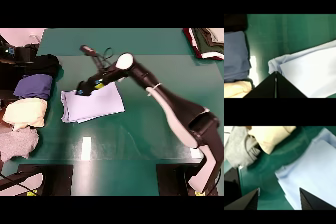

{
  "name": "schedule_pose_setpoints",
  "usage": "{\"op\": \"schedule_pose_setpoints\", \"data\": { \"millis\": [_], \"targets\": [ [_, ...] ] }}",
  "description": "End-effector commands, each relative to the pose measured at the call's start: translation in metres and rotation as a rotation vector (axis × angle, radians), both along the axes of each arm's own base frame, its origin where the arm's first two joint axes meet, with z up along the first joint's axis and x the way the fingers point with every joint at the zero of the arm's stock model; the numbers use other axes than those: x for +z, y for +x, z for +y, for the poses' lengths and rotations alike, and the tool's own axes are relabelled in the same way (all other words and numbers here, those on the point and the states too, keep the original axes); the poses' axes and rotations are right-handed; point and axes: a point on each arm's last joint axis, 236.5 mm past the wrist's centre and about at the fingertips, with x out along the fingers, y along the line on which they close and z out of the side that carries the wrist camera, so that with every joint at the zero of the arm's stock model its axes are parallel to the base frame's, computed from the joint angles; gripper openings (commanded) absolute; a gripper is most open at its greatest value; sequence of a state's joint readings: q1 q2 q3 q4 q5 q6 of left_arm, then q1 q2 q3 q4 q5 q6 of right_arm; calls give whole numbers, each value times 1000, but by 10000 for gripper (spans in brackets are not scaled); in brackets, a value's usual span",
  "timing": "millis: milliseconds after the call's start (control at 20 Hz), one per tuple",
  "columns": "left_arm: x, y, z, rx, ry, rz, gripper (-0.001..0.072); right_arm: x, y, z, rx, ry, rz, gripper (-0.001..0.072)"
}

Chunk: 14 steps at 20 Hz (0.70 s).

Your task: Fold the shirts.

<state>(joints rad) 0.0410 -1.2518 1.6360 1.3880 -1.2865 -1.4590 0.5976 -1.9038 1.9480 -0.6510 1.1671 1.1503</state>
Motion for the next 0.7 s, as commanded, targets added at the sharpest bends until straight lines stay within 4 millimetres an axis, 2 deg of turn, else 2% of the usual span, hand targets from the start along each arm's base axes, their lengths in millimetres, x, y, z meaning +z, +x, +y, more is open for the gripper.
{"op": "schedule_pose_setpoints", "data": {
  "millis": [0, 50, 200, 250, 300, 350, 450, 650],
  "targets": [
    [0, -3, -1, -3, -9, 11, 27, -34, 12, -88, -58, -146, 114, 552],
    [0, -3, -1, -4, -10, 12, 26, -49, 22, -121, -122, -194, 145, 552],
    [0, -3, -5, -10, -24, 10, 27, -79, 46, -195, -305, -227, 230, 569],
    [1, -3, -8, -15, -37, 9, 27, -91, 50, -212, -344, -234, 261, 675],
    [2, -3, -11, -20, -51, 6, 27, -101, 53, -224, -378, -238, 289, 703],
    [3, -2, -13, -22, -59, 1, 27, -110, 52, -228, -392, -231, 324, 702],
    [3, 1, -13, -20, -60, -7, 27, -128, 50, -219, -386, -207, 394, 702],
    [-5, 0, -13, -20, -62, 15, 27, -155, 45, -174, -361, -129, 469, 696]
  ]
}}
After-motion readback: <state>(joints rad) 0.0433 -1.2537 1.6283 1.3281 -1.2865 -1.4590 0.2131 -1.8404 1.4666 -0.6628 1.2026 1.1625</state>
